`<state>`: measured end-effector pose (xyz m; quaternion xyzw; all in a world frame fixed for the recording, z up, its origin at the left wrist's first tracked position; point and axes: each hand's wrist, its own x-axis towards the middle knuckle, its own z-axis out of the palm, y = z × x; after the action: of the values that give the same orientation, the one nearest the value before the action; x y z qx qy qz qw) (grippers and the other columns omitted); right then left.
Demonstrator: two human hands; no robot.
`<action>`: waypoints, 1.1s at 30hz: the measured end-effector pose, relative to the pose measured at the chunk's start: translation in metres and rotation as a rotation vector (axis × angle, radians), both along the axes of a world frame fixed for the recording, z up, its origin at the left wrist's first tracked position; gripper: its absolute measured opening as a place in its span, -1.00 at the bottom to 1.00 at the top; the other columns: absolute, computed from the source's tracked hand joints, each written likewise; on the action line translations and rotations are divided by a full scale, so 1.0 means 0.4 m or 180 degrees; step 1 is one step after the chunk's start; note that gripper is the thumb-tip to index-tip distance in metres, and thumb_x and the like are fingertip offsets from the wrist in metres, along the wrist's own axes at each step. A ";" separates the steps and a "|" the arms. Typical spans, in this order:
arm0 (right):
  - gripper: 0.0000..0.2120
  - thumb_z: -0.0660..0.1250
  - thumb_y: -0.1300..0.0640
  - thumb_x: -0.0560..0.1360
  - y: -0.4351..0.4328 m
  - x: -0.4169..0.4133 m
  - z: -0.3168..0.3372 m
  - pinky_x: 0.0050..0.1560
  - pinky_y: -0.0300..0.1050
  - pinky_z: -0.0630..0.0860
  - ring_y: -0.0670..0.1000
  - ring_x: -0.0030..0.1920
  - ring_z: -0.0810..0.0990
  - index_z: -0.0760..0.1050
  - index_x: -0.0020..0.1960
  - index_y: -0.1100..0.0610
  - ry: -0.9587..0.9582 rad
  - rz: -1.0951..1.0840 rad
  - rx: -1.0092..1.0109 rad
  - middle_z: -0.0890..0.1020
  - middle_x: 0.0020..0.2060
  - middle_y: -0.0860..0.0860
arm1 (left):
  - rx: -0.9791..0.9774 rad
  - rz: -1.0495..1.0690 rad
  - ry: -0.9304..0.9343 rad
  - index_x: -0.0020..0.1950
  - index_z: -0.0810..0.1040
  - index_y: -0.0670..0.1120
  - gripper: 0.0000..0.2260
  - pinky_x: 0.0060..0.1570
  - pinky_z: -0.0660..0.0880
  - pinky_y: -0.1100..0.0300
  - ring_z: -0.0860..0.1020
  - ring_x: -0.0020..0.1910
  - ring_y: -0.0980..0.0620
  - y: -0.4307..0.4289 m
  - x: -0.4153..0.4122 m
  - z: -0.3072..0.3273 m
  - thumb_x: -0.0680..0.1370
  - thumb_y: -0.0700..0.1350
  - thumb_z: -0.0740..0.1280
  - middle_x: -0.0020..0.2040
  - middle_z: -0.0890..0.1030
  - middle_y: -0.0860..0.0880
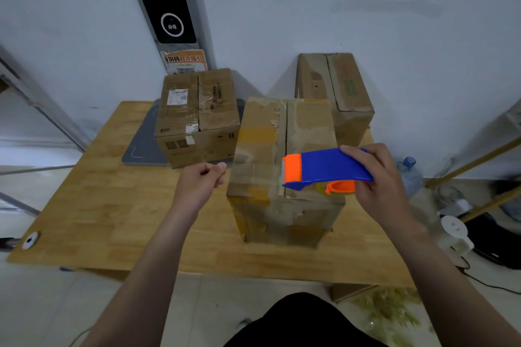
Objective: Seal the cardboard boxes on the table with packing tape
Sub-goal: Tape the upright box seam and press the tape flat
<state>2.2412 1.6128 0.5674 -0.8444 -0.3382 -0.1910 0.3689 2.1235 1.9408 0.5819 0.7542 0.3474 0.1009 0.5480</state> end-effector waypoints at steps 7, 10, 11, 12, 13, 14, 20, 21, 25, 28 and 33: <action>-0.50 0.24 0.17 0.53 0.021 -0.040 -0.030 -0.23 0.10 0.58 0.07 0.08 0.50 0.42 0.46 -0.02 -0.0099 0.0047 -0.0160 0.45 0.19 0.13 | 0.0422 0.0079 -0.0096 -0.26 0.64 -0.11 -0.67 -0.16 0.47 0.17 0.63 -0.08 0.15 0.015 -0.042 -0.096 0.63 0.03 0.37 -0.25 0.68 0.07; -0.49 0.28 0.17 0.53 0.036 -0.063 -0.033 -0.26 0.09 0.57 0.08 0.05 0.50 0.39 0.46 -0.05 -0.0277 0.0148 -0.0293 0.48 0.16 0.15 | 0.0360 0.0183 -0.0214 -0.31 0.56 -0.10 -0.64 -0.14 0.51 0.09 0.63 -0.16 0.07 0.018 -0.063 -0.146 0.63 0.05 0.38 -0.26 0.67 0.00; -0.48 0.30 0.19 0.52 0.039 -0.068 -0.037 -0.26 0.10 0.57 0.09 0.05 0.50 0.39 0.46 -0.06 -0.0330 0.0173 -0.0340 0.48 0.16 0.16 | 0.0375 0.0225 -0.0260 -0.33 0.53 -0.09 -0.63 -0.15 0.50 0.09 0.61 -0.19 0.02 0.016 -0.071 -0.161 0.63 0.05 0.38 -0.28 0.65 -0.05; -0.46 0.33 0.21 0.51 0.042 -0.074 -0.042 -0.26 0.10 0.57 0.11 0.05 0.51 0.39 0.46 -0.05 -0.0363 0.0190 -0.0367 0.49 0.15 0.16 | 0.0398 0.0271 -0.0340 -0.33 0.50 -0.09 -0.63 -0.18 0.48 0.11 0.59 -0.23 -0.02 0.014 -0.078 -0.175 0.63 0.03 0.38 -0.31 0.61 -0.09; -0.45 0.35 0.24 0.50 0.044 -0.080 -0.048 -0.26 0.10 0.57 0.12 0.05 0.52 0.39 0.45 -0.05 -0.0388 0.0198 -0.0375 0.49 0.15 0.16 | 0.0409 0.0309 -0.0431 -0.33 0.48 -0.10 -0.63 -0.21 0.45 0.16 0.55 -0.27 -0.04 0.009 -0.084 -0.185 0.64 0.02 0.38 -0.32 0.57 -0.13; -0.45 0.35 0.25 0.50 0.046 -0.087 -0.052 -0.27 0.09 0.57 0.13 0.05 0.53 0.40 0.45 -0.05 -0.0404 0.0193 -0.0381 0.49 0.15 0.16 | 0.0407 0.0334 -0.0518 -0.31 0.48 -0.12 -0.63 -0.25 0.42 0.20 0.52 -0.29 -0.05 0.005 -0.089 -0.194 0.64 0.01 0.37 -0.32 0.54 -0.16; -0.54 0.24 0.11 0.53 0.058 -0.121 -0.057 -0.31 0.05 0.55 0.16 -0.01 0.54 0.40 0.42 -0.07 -0.0453 0.0010 -0.0498 0.51 0.11 0.19 | 0.0436 0.0440 -0.0784 -0.22 0.54 -0.12 -0.71 -0.29 0.38 0.28 0.47 -0.32 0.11 0.001 -0.084 -0.229 0.66 -0.03 0.36 -0.30 0.54 -0.05; -0.54 0.24 0.11 0.53 0.057 -0.124 -0.056 -0.31 0.05 0.55 0.16 0.00 0.53 0.40 0.42 -0.07 -0.0471 -0.0022 -0.0497 0.51 0.11 0.20 | 0.0433 0.0446 -0.0806 -0.22 0.54 -0.12 -0.72 -0.29 0.38 0.28 0.46 -0.32 0.14 0.001 -0.079 -0.230 0.66 -0.03 0.35 -0.31 0.54 -0.01; -0.54 0.24 0.12 0.51 0.060 -0.135 -0.055 -0.34 0.01 0.53 0.16 0.01 0.52 0.41 0.40 -0.07 -0.0504 -0.0116 -0.0470 0.50 0.09 0.19 | 0.0459 0.0366 -0.0829 -0.21 0.55 -0.13 -0.72 -0.29 0.38 0.23 0.45 -0.33 0.16 0.008 -0.063 -0.248 0.65 -0.03 0.36 -0.32 0.53 0.00; -0.54 0.23 0.12 0.51 0.065 -0.138 -0.055 -0.36 0.03 0.53 0.17 0.01 0.52 0.41 0.40 -0.09 -0.0461 -0.0138 -0.0518 0.50 0.08 0.21 | 0.0376 0.0246 -0.0865 -0.20 0.55 -0.13 -0.72 -0.28 0.38 0.21 0.44 -0.33 0.16 0.015 -0.052 -0.259 0.65 -0.02 0.36 -0.32 0.52 -0.02; -0.55 0.23 0.06 0.53 0.075 -0.143 -0.049 -0.39 0.01 0.52 0.18 0.02 0.52 0.38 0.41 -0.11 -0.0443 -0.0220 -0.0670 0.49 0.10 0.21 | 0.0240 0.0277 -0.0927 -0.18 0.55 -0.08 -0.76 -0.28 0.38 0.32 0.45 -0.32 0.21 -0.002 -0.033 -0.285 0.66 -0.04 0.34 -0.29 0.53 0.03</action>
<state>2.1842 1.6428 0.5477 -0.8743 -0.3519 -0.2252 0.2472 2.1102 1.9398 0.4679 0.7359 0.2927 0.2458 0.5589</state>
